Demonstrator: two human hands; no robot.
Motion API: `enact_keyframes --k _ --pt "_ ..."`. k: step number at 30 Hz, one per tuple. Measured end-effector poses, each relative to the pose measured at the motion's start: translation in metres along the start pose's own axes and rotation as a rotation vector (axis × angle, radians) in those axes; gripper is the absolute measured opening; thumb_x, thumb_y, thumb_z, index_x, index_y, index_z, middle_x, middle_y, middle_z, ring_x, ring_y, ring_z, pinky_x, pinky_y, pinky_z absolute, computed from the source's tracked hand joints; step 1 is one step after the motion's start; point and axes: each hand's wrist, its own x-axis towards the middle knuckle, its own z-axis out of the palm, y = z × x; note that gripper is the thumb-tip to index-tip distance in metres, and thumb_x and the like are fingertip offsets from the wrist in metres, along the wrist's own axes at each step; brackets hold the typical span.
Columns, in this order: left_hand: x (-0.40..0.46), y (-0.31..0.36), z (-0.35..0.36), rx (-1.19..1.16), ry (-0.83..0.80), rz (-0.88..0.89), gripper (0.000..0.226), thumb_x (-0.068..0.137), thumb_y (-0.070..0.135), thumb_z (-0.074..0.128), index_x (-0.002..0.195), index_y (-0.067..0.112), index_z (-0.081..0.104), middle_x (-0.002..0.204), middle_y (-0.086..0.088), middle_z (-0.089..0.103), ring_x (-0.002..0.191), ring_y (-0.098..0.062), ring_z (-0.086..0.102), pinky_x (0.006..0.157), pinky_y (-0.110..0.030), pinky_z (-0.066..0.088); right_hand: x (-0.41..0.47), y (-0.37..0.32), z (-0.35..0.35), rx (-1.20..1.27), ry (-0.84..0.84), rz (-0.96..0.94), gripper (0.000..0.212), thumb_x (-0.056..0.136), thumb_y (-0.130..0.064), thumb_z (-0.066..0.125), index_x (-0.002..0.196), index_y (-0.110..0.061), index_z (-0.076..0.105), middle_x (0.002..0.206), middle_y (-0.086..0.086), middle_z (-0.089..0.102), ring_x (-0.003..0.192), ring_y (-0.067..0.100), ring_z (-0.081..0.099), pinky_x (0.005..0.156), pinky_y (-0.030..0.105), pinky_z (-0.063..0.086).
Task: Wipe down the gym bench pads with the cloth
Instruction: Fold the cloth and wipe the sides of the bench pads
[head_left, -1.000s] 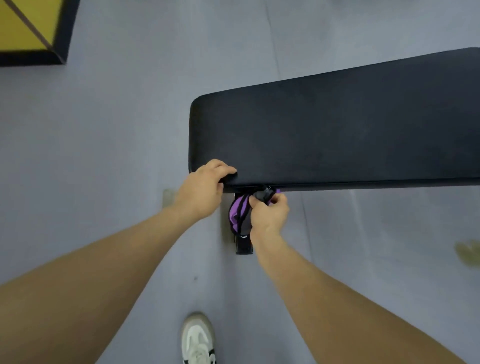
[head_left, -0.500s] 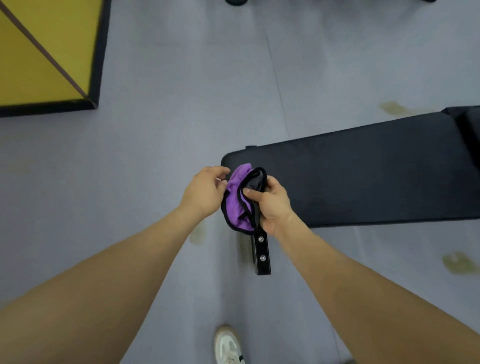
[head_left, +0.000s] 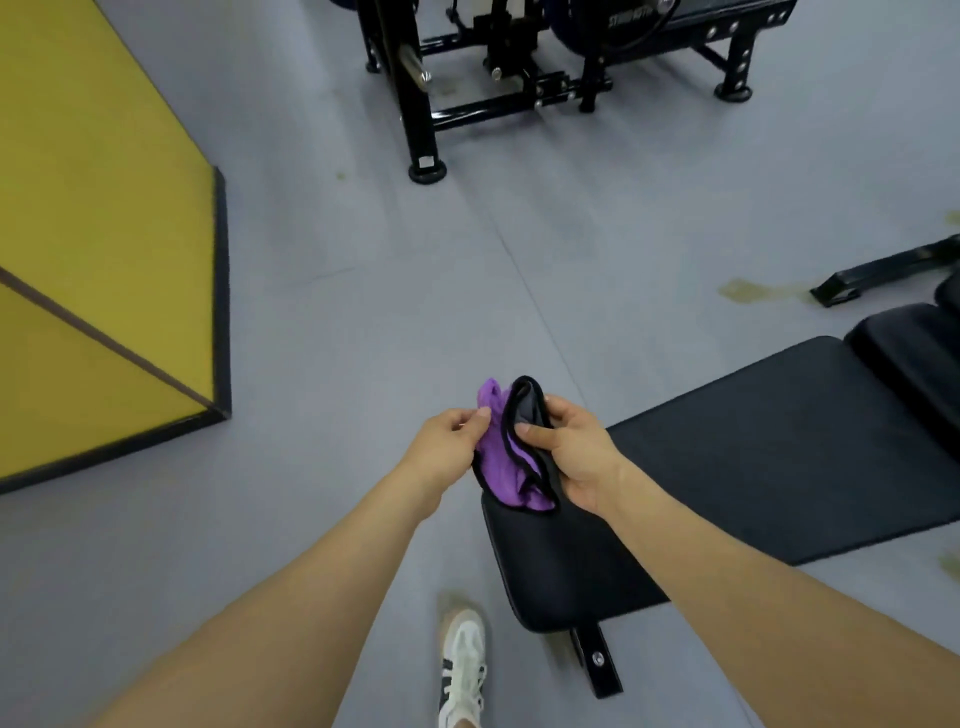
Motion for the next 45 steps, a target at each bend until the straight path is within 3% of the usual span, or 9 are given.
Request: enact_keyframes --k 3,7,16,26,32,35,39,42,45 --pt "0.042 0.037 -0.023 -0.053 -0.014 -0.033 0.041 0.089 0.041 0.057 0.110 0.006 0.061 0.110 -0.012 0.068 0.099 -0.022 0.064 0.096 -0.040 0.050 0.041 -0.030 0.022 0.020 -0.039 -0.023 0.025 0.091 0.011 0.047 0.100 -0.007 0.061 0.094 0.011 0.066 0.084 0.024 0.064 0.084 0.033 0.053" --pt "0.087 0.078 -0.055 -0.140 -0.080 -0.080 0.027 0.093 0.028 0.055 0.108 0.006 0.058 0.101 -0.010 0.066 0.083 -0.017 0.063 0.073 -0.024 0.051 0.091 -0.060 0.049 0.086 0.024 -0.003 0.024 0.091 0.010 0.047 0.096 -0.009 0.062 0.089 0.010 0.067 0.075 0.019 0.067 0.072 0.027 0.057" --pt "0.185 0.174 -0.091 -0.096 -0.042 0.019 0.016 0.096 0.009 0.048 0.089 0.017 0.060 0.094 -0.006 0.064 0.085 -0.020 0.058 0.077 -0.030 0.048 0.180 -0.141 0.070 0.155 0.119 0.046 0.016 0.089 -0.015 0.062 0.099 -0.003 0.063 0.090 0.010 0.069 0.080 0.020 0.066 0.076 0.029 0.055" --pt "0.293 0.332 -0.078 0.012 -0.465 0.081 0.015 0.095 0.017 0.049 0.088 0.014 0.062 0.085 0.001 0.063 0.078 -0.010 0.059 0.070 -0.023 0.050 0.285 -0.244 0.061 -0.444 0.328 0.024 0.018 0.093 -0.004 0.046 0.099 0.002 0.062 0.088 0.011 0.060 0.080 0.021 0.053 0.072 0.031 0.042" --pt "0.344 0.388 0.001 0.260 -0.766 0.216 0.036 0.093 -0.005 0.042 0.110 0.021 0.061 0.099 0.003 0.069 0.090 -0.009 0.066 0.078 -0.018 0.053 0.294 -0.309 0.005 -0.345 0.470 -0.055 0.022 0.093 -0.001 0.043 0.108 0.000 0.060 0.094 0.008 0.060 0.085 0.019 0.055 0.073 0.025 0.045" --pt "0.370 0.401 0.064 0.521 -0.823 0.370 0.040 0.090 0.008 0.058 0.127 0.022 0.053 0.127 -0.001 0.056 0.120 -0.016 0.051 0.096 -0.026 0.043 0.286 -0.331 -0.053 -0.279 0.599 -0.043 0.030 0.086 0.007 0.041 0.110 0.004 0.059 0.093 0.010 0.058 0.083 0.021 0.053 0.075 0.032 0.043" --pt "0.388 0.424 0.165 0.672 -1.000 0.489 0.069 0.074 0.025 0.076 0.134 0.027 0.041 0.134 0.003 0.044 0.122 -0.009 0.048 0.099 -0.027 0.043 0.270 -0.362 -0.136 -0.148 0.675 -0.048 0.039 0.076 0.010 0.045 0.110 0.001 0.060 0.095 0.013 0.062 0.087 0.025 0.058 0.080 0.038 0.049" --pt "0.395 0.445 0.248 0.551 -1.116 0.376 0.042 0.086 0.025 0.065 0.124 0.030 0.046 0.130 -0.001 0.054 0.114 -0.011 0.057 0.097 -0.027 0.048 0.256 -0.389 -0.200 -0.127 0.699 -0.062 0.058 0.066 0.007 0.042 0.119 -0.009 0.059 0.114 0.016 0.064 0.104 0.026 0.058 0.087 0.035 0.047" --pt "0.392 0.464 0.325 0.495 -1.169 0.308 0.028 0.093 0.021 0.054 0.119 0.028 0.047 0.121 -0.001 0.061 0.107 -0.015 0.061 0.091 -0.027 0.050 0.232 -0.416 -0.252 -0.146 0.705 -0.047 0.069 0.077 0.020 0.031 0.133 -0.016 0.047 0.115 0.008 0.060 0.101 0.020 0.055 0.076 0.021 0.045"
